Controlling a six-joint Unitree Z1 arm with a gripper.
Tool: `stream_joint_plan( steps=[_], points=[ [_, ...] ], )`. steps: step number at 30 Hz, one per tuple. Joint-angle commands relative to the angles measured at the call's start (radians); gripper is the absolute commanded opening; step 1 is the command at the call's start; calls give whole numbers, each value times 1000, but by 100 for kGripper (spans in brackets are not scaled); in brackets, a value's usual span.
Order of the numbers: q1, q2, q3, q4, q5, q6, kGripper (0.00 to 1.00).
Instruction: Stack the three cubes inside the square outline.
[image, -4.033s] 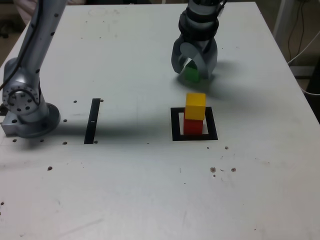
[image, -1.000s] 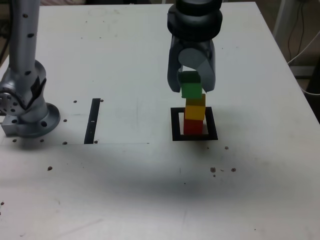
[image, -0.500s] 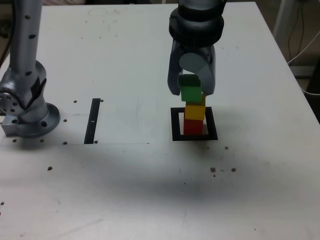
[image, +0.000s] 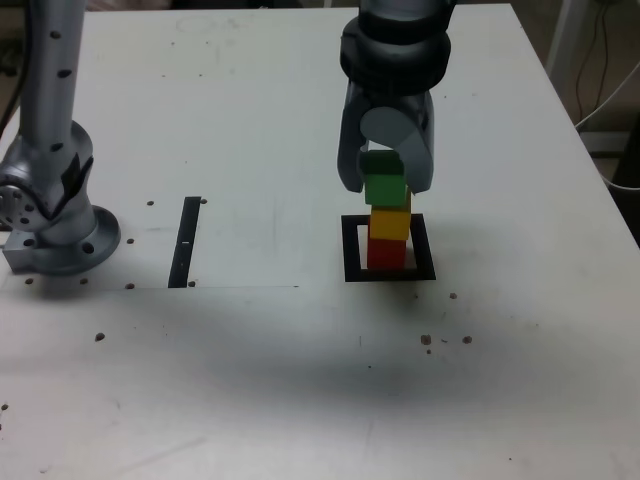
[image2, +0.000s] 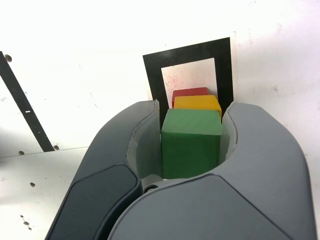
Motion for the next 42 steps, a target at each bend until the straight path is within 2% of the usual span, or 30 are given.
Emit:
stream_joint_plan(
  steps=[1,7,12,15,20,23,35,42],
  points=[
    [-2,6,-4,-2,1,-1,26],
    [-2,7,-3,-12,-1,-1,27],
    [-2,8,-1,-13,-1,-1,37],
    [-2,8,2,-12,-2,-1,50],
    [-2,6,13,-17,-1,-1,86],
    [-2,3,17,-20,4,-1,98],
    [-2,-15,21,-14,5,-1,99],
    [-2,-99,27,29,19,8,99]
  ],
)
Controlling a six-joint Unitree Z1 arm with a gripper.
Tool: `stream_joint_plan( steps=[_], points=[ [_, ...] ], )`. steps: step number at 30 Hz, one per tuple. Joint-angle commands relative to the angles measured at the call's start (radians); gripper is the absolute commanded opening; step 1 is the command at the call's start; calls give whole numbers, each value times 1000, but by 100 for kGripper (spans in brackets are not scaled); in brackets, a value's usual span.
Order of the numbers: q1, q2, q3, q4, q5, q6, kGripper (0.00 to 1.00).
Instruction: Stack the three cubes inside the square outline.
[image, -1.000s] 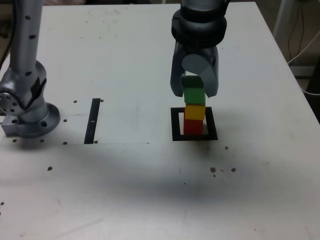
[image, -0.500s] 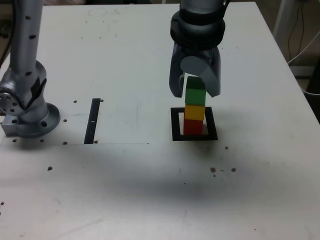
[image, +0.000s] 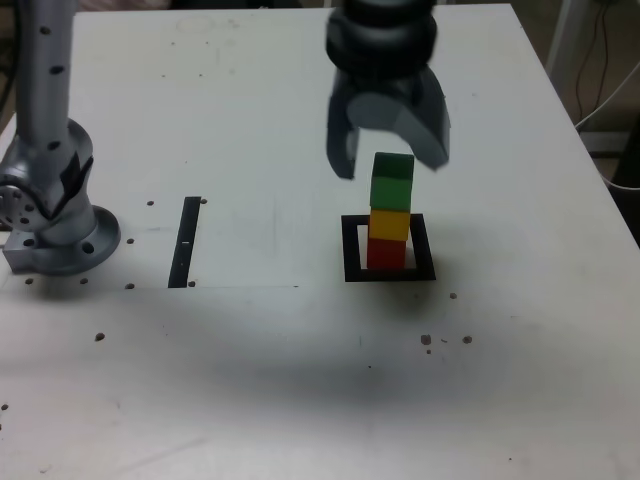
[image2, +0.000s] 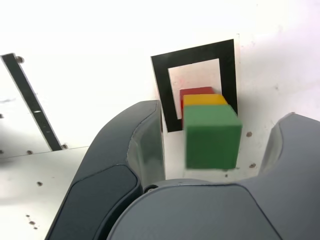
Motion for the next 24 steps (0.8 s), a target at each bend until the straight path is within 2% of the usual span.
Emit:
stream_joint_plan(
  steps=[1,6,18,24],
  points=[
    [-2,-44,2,20,6,6,99],
    [2,-149,49,49,4,12,99],
    [20,-345,345,24,-83,11,99],
    [28,-423,475,-7,-94,11,99]
  ],
)
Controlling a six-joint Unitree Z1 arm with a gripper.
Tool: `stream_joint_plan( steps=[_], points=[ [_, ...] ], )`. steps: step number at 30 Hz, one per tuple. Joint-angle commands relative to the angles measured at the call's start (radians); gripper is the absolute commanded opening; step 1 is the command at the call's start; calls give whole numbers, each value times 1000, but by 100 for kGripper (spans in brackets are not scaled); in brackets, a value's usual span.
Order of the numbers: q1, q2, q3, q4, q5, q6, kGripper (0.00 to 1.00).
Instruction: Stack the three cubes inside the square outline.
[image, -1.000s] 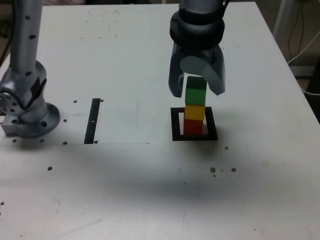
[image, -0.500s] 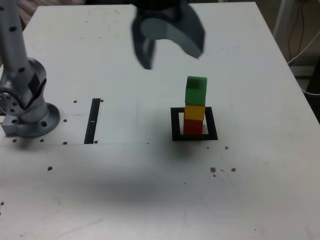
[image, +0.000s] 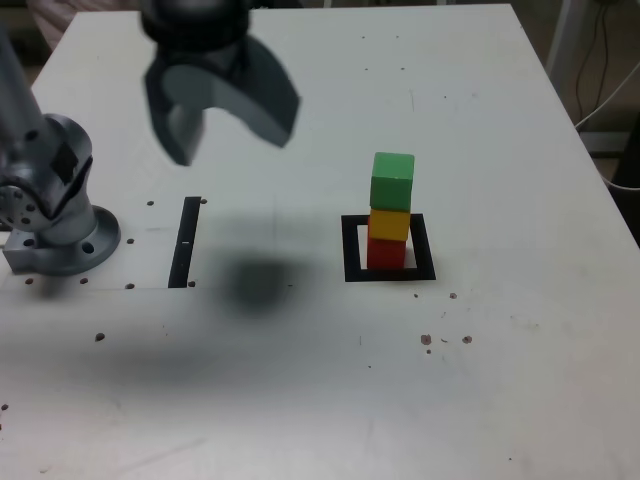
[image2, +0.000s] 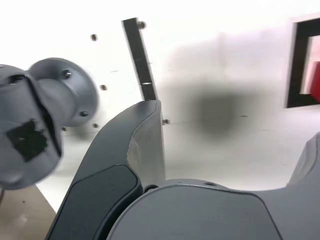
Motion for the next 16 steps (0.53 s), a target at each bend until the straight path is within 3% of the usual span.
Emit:
stream_joint_plan(
  steps=[1,10,16],
  points=[
    [7,-21,44,-21,0,1,99],
    [10,-25,291,-202,-26,-11,99],
    [10,-6,369,-247,-34,-32,99]
  ],
)
